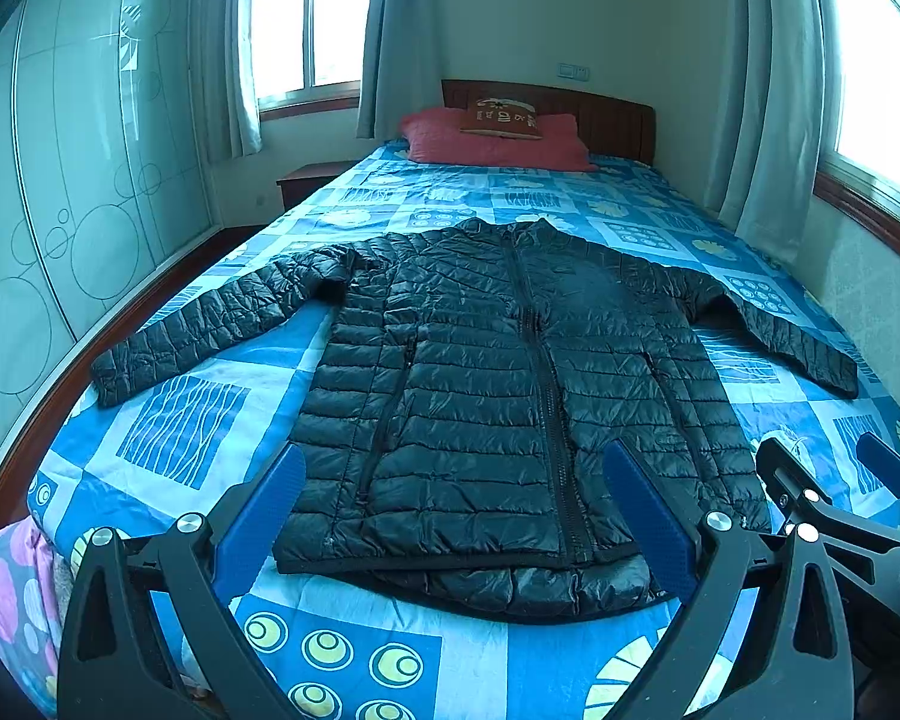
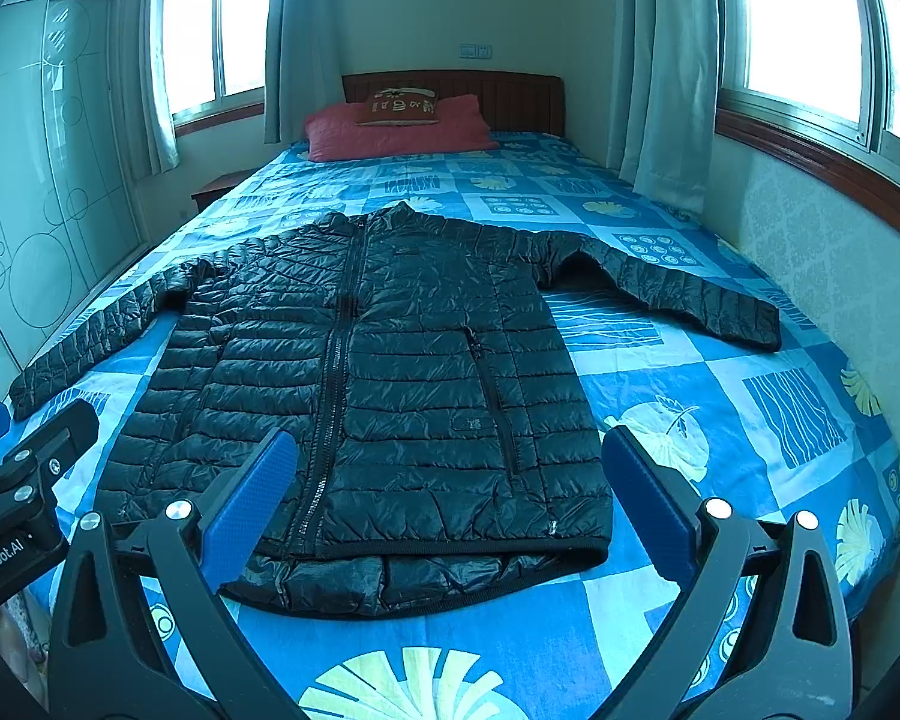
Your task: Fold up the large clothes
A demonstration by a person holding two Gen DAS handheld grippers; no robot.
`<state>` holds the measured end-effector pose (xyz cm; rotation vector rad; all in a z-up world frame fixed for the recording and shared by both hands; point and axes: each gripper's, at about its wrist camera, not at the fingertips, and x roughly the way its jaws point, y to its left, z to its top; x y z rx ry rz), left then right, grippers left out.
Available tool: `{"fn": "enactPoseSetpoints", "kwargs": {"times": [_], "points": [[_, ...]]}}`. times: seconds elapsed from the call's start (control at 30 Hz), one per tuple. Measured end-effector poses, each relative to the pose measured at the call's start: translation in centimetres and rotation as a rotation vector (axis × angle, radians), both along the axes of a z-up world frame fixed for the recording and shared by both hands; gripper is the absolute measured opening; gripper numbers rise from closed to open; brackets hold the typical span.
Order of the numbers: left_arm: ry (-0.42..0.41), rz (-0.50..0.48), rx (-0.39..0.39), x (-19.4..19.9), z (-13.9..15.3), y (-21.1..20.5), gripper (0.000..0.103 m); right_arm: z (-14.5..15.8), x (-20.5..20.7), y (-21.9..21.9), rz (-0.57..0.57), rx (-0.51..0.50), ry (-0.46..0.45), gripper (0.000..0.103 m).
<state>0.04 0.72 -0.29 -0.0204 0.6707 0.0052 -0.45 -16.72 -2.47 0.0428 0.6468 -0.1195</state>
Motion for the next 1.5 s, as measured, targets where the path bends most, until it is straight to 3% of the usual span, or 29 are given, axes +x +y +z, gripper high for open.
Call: {"fn": "enactPoseSetpoints", "kwargs": {"times": [1.5], "points": [[0.008,0.002,-0.002,-0.07,-0.60,0.02,0.099,-0.03,0.14,0.55,0.003,-0.006,0.001,0.101]]}}
